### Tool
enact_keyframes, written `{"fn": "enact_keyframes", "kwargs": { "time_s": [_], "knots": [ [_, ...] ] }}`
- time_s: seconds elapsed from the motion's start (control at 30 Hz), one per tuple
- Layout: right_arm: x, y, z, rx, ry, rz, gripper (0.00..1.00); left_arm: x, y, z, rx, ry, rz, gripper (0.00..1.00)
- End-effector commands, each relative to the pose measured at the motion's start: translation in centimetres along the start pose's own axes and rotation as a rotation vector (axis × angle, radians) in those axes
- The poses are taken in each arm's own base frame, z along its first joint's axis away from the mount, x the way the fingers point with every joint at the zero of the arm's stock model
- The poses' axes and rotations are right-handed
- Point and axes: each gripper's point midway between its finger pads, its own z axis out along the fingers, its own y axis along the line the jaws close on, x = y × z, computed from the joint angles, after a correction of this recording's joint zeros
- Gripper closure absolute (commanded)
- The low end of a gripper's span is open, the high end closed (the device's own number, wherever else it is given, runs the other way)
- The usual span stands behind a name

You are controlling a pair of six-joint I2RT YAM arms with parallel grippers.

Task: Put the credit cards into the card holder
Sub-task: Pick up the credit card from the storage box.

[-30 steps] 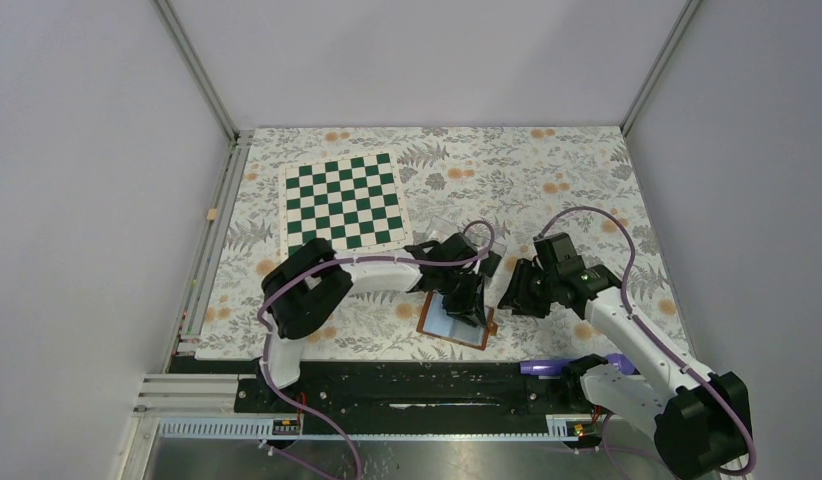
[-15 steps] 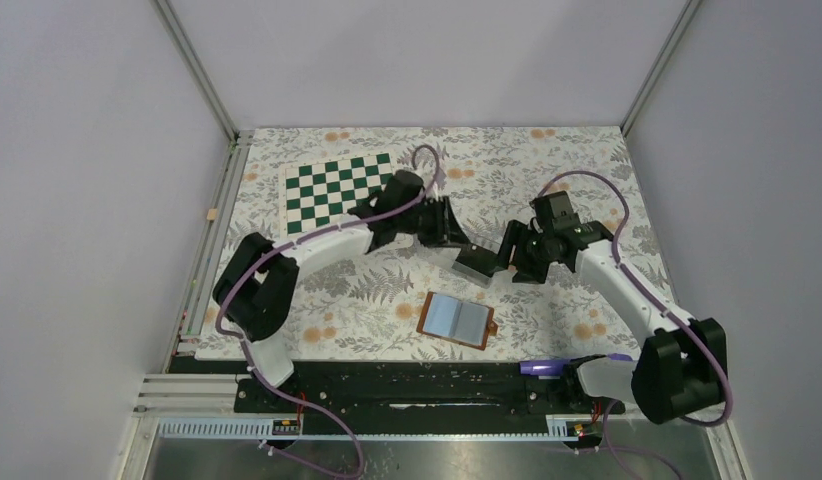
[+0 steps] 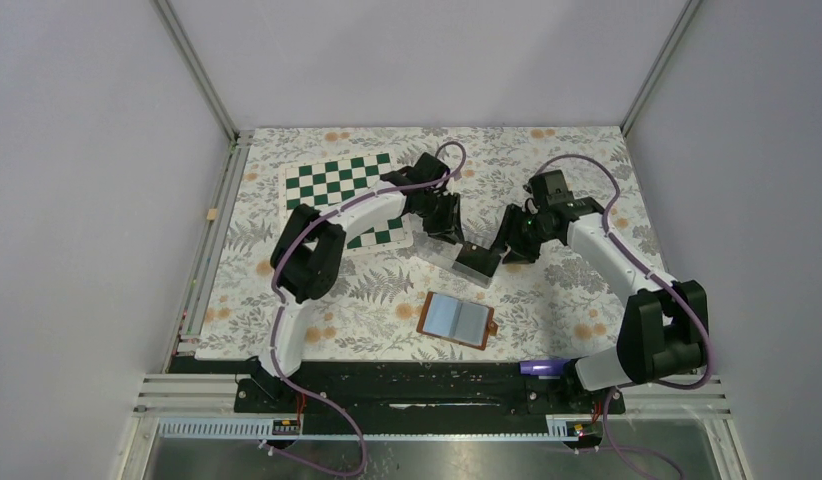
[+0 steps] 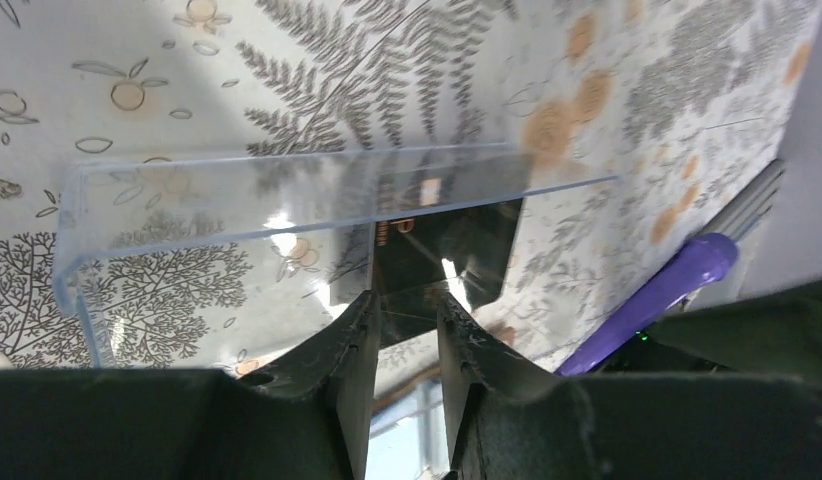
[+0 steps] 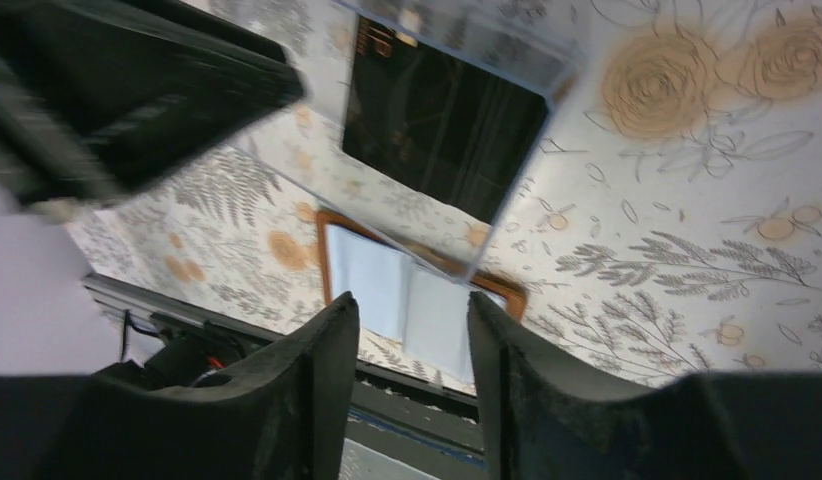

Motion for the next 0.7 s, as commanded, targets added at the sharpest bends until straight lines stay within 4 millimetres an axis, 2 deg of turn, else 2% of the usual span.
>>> {"fn": "enact_keyframes", "kwargs": {
  "time_s": [0.0,0.13,0.27,0.67],
  "knots": [
    [-2.3,2.5,-1.1,-0.069,-0.035,-0.059,0.57,0.3,0.2,0.1,-0.014,0.039,0.024,0.72],
    [-3.2,2.8,0.4,-0.057,0.016,-0.059,0.82,0.4,0.5,0.6,-0.017,0.050,0.022,0.72],
    [-3.6,2.5,2.1,-0.002,0.059,-0.072,0.98,0.7,1.1,1.1,-0.027,0.065,0.002,0.72],
    [-3.1,1.2,5.3,0.230,0.109,-0.192,1.00,1.0,1.4,2.0,-0.018,0.093,-0.022,0.72]
  ]
}}
